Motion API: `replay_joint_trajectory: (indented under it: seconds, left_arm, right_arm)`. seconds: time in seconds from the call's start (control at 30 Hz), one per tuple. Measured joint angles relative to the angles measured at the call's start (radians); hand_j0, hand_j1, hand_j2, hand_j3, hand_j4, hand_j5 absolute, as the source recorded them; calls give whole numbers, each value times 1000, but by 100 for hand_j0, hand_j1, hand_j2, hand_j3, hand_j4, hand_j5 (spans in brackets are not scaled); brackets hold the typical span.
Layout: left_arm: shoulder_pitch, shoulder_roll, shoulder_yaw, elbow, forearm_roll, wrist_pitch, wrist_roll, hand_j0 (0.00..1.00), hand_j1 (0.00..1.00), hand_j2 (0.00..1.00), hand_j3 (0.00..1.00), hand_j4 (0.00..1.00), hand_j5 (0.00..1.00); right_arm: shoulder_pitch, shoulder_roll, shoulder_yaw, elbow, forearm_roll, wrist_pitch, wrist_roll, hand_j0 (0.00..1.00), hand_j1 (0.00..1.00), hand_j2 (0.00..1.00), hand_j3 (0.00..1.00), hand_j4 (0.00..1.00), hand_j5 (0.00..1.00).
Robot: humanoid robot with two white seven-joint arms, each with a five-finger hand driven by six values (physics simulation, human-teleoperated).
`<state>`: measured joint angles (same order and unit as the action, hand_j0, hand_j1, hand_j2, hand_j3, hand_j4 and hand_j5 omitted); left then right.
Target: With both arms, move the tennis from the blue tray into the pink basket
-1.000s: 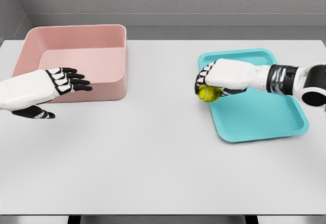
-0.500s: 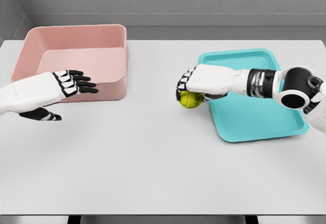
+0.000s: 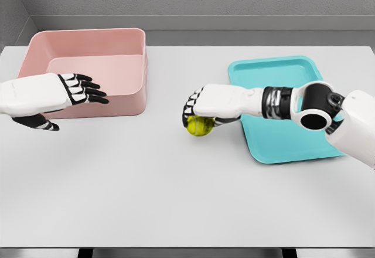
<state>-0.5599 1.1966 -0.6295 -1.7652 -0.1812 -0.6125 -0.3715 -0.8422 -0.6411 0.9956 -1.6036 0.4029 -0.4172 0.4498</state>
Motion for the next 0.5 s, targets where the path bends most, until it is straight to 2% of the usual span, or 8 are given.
replay_joint_trajectory:
  seconds: [0.13,0.2,0.4,0.5]
  left_arm:
    - [-2,-4,-2,0,57,0,-1,100,100,100,100,100,100]
    - [-9,-36,-4,0,68,0,-2,100,100,100,100,100,100]
    - [-57,-130,-6,0,68,0,-4,100,100,100,100,100,100]
    - [-49,-159,-6,1,66,0,19,100,100,100,100,100,100]
  right_arm:
    - [-2,12,7,1,0,3,-1,59,59,59,59,59,59]
    - [-2,17,9,2,0,5,-1,59,59,59,59,59,59]
    - [-2,43,13,7,0,6,0,59,59,59,59,59,59]
    - [-2,59,25,14,0,10,-1,59,59,59,59,59,59]
